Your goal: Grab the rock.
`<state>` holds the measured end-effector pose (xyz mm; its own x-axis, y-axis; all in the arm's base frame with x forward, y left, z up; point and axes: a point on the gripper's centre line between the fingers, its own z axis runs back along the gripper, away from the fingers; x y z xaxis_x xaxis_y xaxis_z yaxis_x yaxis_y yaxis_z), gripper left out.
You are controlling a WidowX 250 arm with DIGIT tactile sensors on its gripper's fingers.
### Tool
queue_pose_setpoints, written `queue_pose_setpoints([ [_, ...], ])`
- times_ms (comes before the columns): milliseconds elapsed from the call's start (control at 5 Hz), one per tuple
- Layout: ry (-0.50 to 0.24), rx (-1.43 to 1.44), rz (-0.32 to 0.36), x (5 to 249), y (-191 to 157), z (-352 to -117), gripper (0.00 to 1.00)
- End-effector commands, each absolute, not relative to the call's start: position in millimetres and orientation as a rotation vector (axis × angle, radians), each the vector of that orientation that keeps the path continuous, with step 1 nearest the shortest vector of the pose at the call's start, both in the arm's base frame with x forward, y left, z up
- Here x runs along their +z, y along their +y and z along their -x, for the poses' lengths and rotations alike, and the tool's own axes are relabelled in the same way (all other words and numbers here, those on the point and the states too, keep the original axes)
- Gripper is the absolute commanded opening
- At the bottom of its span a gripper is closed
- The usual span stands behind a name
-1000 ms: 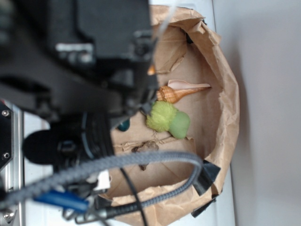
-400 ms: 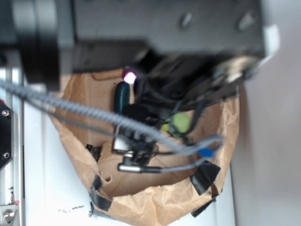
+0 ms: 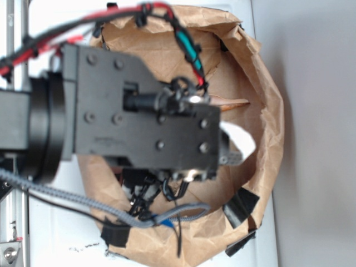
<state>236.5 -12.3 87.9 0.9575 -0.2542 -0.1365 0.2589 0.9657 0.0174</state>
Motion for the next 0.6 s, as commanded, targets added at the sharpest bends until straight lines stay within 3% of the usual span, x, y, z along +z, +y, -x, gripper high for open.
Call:
queue_pose_setpoints([
  [0,0.093,-0.283,-0.038,96.5,-17.8,-241.6,1.0],
  [200,0.051,-0.228,-0.025,97.8,-0.3,-268.3,1.0],
  [400,-0.01,-0.16,0.031,123.2,28.4,-296.6,1.0],
])
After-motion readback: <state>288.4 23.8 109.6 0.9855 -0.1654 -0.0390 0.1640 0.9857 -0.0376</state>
